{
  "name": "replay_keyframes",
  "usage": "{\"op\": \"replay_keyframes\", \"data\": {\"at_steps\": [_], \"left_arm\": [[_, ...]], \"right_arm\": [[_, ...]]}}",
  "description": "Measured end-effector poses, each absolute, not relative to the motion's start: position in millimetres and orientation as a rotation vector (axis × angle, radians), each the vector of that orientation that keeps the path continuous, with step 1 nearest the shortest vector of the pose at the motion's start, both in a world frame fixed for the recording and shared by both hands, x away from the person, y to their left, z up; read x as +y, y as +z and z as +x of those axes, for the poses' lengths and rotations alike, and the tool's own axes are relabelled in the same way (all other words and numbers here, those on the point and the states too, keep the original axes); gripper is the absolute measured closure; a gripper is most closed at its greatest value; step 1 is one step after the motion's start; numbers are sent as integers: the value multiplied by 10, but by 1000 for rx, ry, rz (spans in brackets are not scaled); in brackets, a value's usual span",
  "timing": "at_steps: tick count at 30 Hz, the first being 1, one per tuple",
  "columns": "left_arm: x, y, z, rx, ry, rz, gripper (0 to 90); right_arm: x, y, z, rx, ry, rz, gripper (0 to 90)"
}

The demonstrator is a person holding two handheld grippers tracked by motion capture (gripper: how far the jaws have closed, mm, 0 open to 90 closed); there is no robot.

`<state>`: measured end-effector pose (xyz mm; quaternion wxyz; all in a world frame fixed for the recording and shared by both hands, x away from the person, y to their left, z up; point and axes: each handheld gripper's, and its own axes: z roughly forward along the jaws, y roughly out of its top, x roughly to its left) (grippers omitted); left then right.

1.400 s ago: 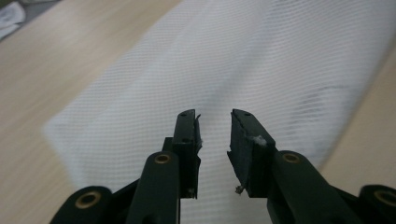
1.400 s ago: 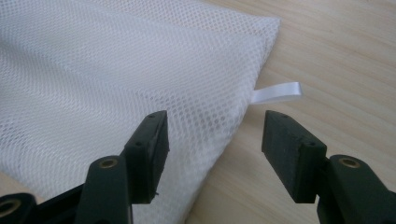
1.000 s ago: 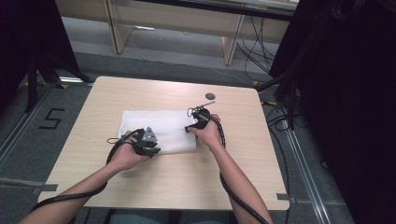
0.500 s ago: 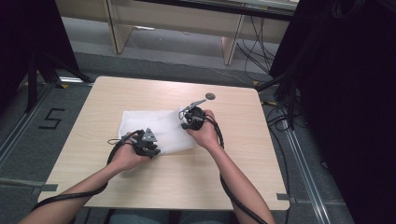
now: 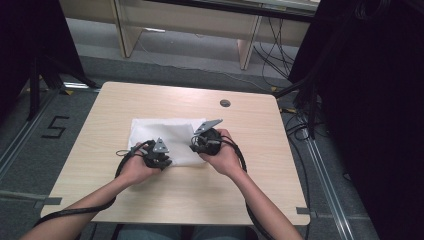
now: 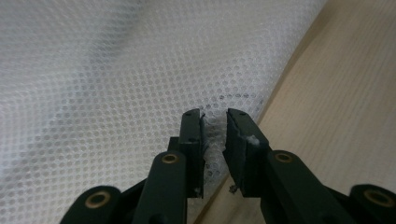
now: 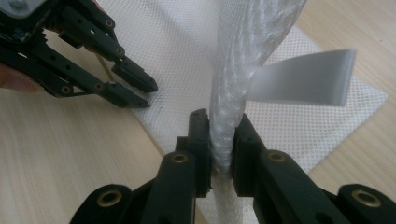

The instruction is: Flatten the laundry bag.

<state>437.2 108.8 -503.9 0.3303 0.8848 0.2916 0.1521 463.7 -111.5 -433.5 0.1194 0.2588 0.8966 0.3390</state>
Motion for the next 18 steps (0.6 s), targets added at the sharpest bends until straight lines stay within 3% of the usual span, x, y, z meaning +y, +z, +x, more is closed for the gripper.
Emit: {"op": "replay_keyframes", "data": {"at_steps": [3,18], "left_arm": [[1026,-4973,4236,719,312,2283,754],[1048,-5069,4338,749,340,2293,753]], "right_arm": [[-1151,-4379,4614,2620,999,769,817],[-1202,-4417,4463,2675,1025,732,810]]}}
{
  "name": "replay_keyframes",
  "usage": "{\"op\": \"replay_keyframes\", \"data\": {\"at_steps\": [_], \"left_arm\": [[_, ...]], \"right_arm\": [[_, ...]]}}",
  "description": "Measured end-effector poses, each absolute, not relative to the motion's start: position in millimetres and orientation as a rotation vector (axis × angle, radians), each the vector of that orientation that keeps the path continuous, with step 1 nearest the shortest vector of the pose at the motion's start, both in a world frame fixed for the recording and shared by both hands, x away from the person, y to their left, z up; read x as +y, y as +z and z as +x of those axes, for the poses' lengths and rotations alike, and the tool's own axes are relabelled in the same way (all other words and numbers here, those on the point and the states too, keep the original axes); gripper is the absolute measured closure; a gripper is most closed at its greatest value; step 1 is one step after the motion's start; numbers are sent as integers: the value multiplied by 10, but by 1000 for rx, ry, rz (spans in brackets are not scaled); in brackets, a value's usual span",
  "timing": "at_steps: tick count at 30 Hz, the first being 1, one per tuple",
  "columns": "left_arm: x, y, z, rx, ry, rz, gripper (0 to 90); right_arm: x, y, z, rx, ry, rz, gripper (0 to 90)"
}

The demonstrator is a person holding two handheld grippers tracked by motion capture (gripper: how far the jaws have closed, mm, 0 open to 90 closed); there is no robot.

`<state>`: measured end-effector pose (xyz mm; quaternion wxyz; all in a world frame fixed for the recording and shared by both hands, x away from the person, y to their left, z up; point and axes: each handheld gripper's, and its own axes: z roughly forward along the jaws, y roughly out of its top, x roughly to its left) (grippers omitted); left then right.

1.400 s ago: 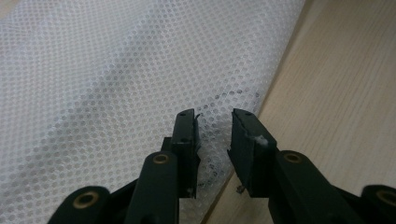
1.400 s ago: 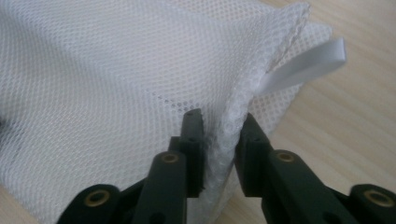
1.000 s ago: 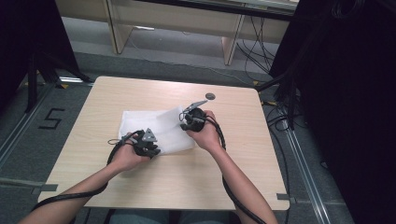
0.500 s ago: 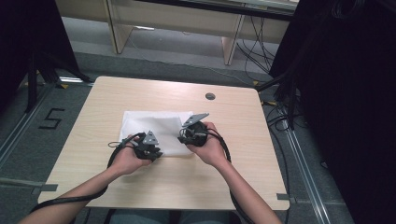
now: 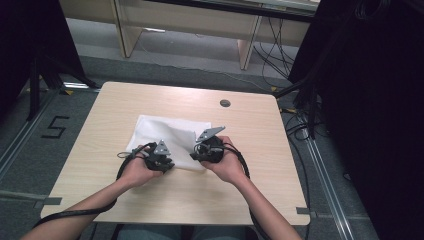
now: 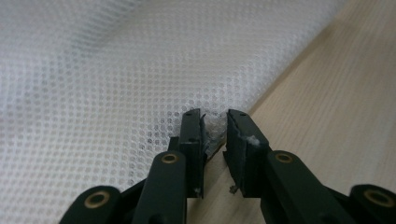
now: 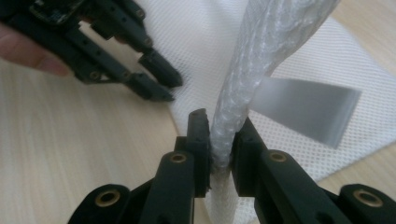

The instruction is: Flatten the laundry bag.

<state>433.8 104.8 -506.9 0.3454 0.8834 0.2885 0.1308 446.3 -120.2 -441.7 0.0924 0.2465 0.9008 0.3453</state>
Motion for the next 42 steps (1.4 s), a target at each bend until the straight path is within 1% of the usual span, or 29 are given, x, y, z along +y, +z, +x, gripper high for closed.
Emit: {"op": "replay_keyframes", "data": {"at_steps": [5,6,8,10,13,14,15,16,17,19,21,26,27,28,30,31,32,33,34,35,36,38,40,42], "left_arm": [[1105,-5054,4350,746,322,2291,740],[1126,-5048,4338,772,310,2277,735],[1215,-5007,4313,786,290,2256,726],[1348,-4949,4294,822,302,2226,722],[1623,-4827,4293,879,364,2178,721],[1786,-4773,4288,945,397,2117,721],[1861,-4748,4285,966,424,2097,720],[1861,-4748,4285,966,424,2097,715],[1941,-4726,4286,982,441,2104,715],[2029,-4727,4295,1047,465,2044,704],[2130,-4724,4339,1087,482,2017,688],[2191,-4726,4375,1128,513,1989,673],[2228,-4712,4382,1111,521,2032,669],[2211,-4727,4390,1135,524,1985,663],[2253,-4701,4400,1122,535,2021,661],[2234,-4705,4407,1145,540,1960,658],[2276,-4657,4414,1142,555,1981,654],[2254,-4648,4420,1166,568,1917,649],[2259,-4626,4421,1160,571,1909,640],[2242,-4620,4430,1141,565,1865,629],[2242,-4597,4430,1118,567,1885,593],[2172,-4577,4432,1062,565,1891,579],[2117,-4577,4441,1031,563,1946,529],[2071,-4607,4470,1034,559,1971,514]], "right_arm": [[-1171,-4465,4405,2732,1019,670,813],[-1160,-4475,4389,2745,1006,658,814],[-1119,-4515,4344,2789,1001,602,814],[-1101,-4533,4311,2818,988,570,814],[-1086,-4557,4280,2843,980,547,814],[-1073,-4583,4242,2864,966,526,813],[-1071,-4595,4227,2873,960,516,813],[-1069,-4609,4211,2878,960,509,813],[-1069,-4609,4211,2878,960,509,813],[-1066,-4631,4176,2888,960,501,809],[-1074,-4651,4124,2902,945,484,802],[-1089,-4658,4043,2918,915,475,795],[-1092,-4665,4029,2919,917,456,794],[-1095,-4678,3998,2926,908,417,792],[-1097,-4685,3981,2931,896,401,792],[-1101,-4691,3965,2936,883,376,791],[-1104,-4700,3948,2938,875,364,790],[-1112,-4713,3926,2949,865,350,789],[-1117,-4718,3894,2958,849,385,789],[-1120,-4727,3907,2956,848,340,789],[-1124,-4739,3902,2952,839,315,788],[-1127,-4744,3899,2959,841,327,788],[-1127,-4750,3901,2958,843,327,788],[-1124,-4757,3899,2955,845,328,787]]}}
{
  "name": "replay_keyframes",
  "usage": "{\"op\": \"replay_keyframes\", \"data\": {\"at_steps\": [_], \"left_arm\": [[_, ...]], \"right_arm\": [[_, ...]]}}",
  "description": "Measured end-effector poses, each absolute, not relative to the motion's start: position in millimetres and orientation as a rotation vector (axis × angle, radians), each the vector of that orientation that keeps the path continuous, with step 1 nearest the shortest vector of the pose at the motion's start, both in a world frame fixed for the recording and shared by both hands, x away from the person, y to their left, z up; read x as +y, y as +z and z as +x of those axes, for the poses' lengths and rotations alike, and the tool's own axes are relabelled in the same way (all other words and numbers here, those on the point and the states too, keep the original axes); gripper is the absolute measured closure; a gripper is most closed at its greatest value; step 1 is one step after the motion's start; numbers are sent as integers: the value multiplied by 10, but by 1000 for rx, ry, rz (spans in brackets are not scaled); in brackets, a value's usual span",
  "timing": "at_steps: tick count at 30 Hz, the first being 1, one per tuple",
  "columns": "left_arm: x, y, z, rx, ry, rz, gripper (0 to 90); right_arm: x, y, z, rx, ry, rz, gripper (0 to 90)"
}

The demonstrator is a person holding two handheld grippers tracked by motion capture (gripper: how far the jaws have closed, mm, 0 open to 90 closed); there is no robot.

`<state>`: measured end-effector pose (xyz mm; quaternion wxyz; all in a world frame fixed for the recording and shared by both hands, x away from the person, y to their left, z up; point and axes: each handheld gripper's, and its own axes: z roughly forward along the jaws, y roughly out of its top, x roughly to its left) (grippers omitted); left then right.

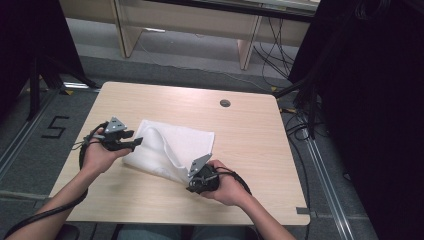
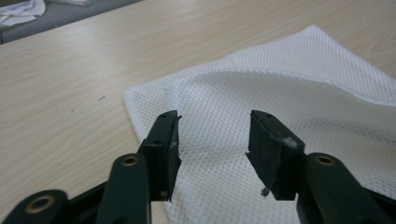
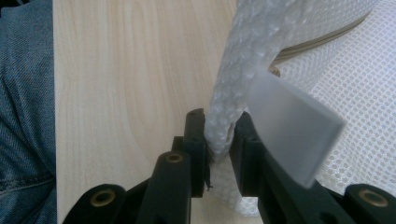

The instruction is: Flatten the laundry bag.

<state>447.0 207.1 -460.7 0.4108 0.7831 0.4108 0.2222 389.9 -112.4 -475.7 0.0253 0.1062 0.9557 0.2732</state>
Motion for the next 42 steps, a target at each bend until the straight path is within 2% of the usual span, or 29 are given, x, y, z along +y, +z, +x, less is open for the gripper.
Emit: {"op": "replay_keyframes", "data": {"at_steps": [8,12,14,19,25,29,34,37,39,42], "left_arm": [[2117,-4738,4765,1086,499,1950,438],[2088,-4811,4856,1097,393,1884,414],[2098,-4831,4880,1082,382,1928,404],[2098,-4904,4928,1103,323,1908,390],[2119,-4956,4965,1122,326,2003,395],[2077,-5019,4953,1128,295,2039,464],[2071,-5052,4957,1094,316,2095,527],[2072,-5047,4946,1078,343,2134,636],[2064,-5041,4937,1079,356,2131,664],[2048,-5017,4921,1072,369,2145,755]], "right_arm": [[-1127,-4829,3895,2967,826,322,790],[-1122,-4851,3897,2976,820,331,791],[-1124,-4853,3899,2977,823,335,791],[-1138,-4876,3906,2980,829,347,794],[-1141,-4903,3904,2985,828,354,794],[-1141,-4909,3907,2987,832,357,794],[-1143,-4912,3898,2996,830,385,794],[-1146,-4917,3910,2991,837,364,794],[-1147,-4918,3912,2993,838,364,794],[-1147,-4923,3916,2995,839,375,794]]}}
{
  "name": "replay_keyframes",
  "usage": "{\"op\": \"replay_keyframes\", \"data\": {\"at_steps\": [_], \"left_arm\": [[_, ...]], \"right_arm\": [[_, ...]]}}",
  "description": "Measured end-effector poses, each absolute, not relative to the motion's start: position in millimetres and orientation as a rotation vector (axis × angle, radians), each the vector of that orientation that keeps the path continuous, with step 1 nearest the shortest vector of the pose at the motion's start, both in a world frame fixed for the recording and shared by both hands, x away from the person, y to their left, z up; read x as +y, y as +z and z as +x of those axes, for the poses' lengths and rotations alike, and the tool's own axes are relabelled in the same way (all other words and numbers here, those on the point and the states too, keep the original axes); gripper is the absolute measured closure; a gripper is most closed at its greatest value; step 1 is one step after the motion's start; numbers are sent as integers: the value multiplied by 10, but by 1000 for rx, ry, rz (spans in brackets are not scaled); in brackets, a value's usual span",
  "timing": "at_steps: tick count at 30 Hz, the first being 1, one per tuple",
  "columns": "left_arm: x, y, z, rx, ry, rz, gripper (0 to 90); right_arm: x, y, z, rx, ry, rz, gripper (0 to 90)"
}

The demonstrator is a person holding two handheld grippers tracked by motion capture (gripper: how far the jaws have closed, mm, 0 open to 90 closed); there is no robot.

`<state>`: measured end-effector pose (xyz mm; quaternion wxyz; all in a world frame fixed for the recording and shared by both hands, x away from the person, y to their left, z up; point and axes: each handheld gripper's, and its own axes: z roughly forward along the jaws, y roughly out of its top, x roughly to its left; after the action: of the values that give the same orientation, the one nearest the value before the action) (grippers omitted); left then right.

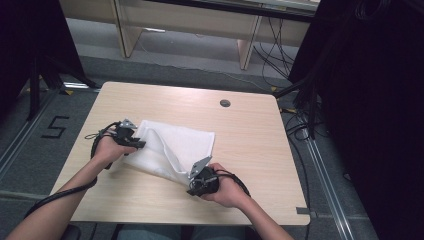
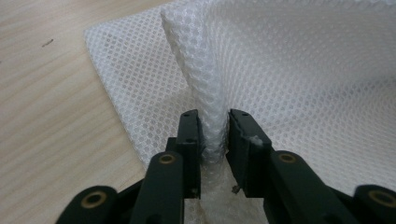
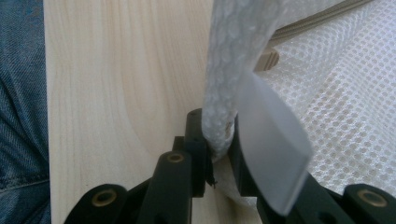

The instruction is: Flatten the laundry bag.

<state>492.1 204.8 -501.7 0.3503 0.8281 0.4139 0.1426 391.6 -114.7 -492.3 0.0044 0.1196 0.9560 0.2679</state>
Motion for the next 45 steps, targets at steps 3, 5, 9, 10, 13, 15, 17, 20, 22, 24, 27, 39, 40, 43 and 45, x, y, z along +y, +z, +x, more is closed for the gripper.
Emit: {"op": "replay_keyframes", "data": {"at_steps": [3,5,9,10,13,15,17,20,22,24,27,39,40,43,45], "left_arm": [[2034,-5000,4907,1067,369,2154,798],[2024,-4982,4893,1071,379,2150,809],[2023,-4883,4837,1064,407,2138,827],[2039,-4826,4805,1040,420,2131,829],[2081,-4699,4702,1020,431,2053,832],[2117,-4620,4616,996,440,2000,832],[2145,-4561,4529,959,463,1988,832],[2189,-4505,4397,903,492,1969,833],[2231,-4488,4320,880,510,1930,833],[2268,-4480,4248,849,537,1917,832],[2305,-4499,4157,819,555,1917,833],[2455,-4685,3895,668,504,1994,834],[2465,-4692,3877,667,498,1992,834],[2486,-4713,3844,651,495,2005,835],[2487,-4722,3824,625,510,2014,835]], "right_arm": [[-1148,-4925,3917,2994,842,376,794],[-1149,-4926,3915,2994,844,379,794],[-1153,-4924,3915,2992,843,381,792],[-1154,-4924,3914,2992,842,378,790],[-1155,-4925,3904,2990,847,390,773],[-1160,-4916,3899,2987,849,389,752],[-1161,-4906,3889,2984,844,390,731],[-1180,-4850,3877,2969,844,408,668],[-1220,-4787,3870,2953,854,429,619],[-1271,-4726,3865,2943,861,446,582],[-1381,-4620,3864,2905,872,475,544],[-1828,-4423,3686,2908,848,488,536],[-1857,-4413,3678,2919,836,496,547],[-1972,-4382,3679,2939,806,528,629],[-2055,-4344,3710,2937,771,601,718]]}}
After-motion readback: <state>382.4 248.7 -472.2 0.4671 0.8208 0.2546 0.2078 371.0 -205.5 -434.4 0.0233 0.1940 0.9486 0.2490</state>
